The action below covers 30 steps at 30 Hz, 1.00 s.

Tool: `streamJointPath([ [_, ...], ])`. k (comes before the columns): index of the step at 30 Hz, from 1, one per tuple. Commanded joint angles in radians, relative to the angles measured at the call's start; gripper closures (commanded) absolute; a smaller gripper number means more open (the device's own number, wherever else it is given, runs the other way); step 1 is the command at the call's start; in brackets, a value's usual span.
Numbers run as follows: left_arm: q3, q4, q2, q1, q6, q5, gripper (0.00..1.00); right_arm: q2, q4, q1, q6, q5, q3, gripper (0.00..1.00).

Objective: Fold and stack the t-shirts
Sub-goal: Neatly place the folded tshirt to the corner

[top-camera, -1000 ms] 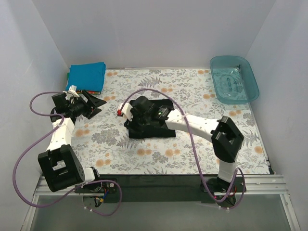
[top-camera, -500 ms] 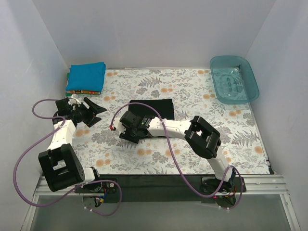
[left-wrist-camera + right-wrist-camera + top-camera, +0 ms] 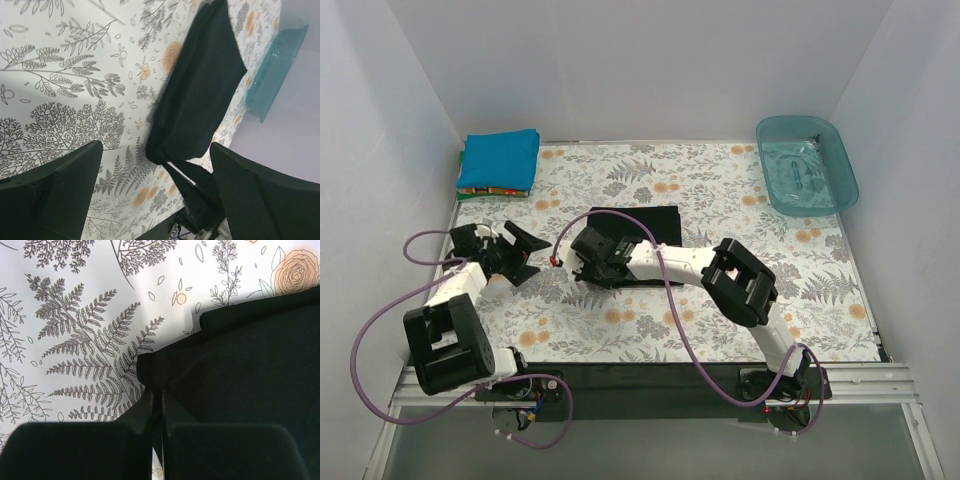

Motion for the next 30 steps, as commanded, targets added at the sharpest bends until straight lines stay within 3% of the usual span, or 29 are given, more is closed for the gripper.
streamJointPath([
  [1,-0.048,0.127,0.019,-0.070,-0.095,-0.019,0.11,-0.063,-0.006,-0.040,0.025,-0.068,0.048,0.99],
  [6,-0.089,0.282,0.067,-0.229,-0.221,-0.093,0.10,-0.087,-0.008,-0.046,0.036,-0.128,0.048,0.99],
  [11,-0.095,0.376,0.165,-0.300,-0.309,-0.139,0.09,-0.089,-0.006,-0.046,0.050,-0.150,0.040,0.99],
  [21,-0.039,0.399,0.319,-0.430,-0.417,-0.208,0.09,-0.091,-0.012,-0.065,0.078,-0.148,0.121,0.99],
  [30,0.033,0.378,0.377,-0.472,-0.456,-0.265,0.10,-0.061,-0.023,-0.071,0.079,-0.136,0.207,0.99],
])
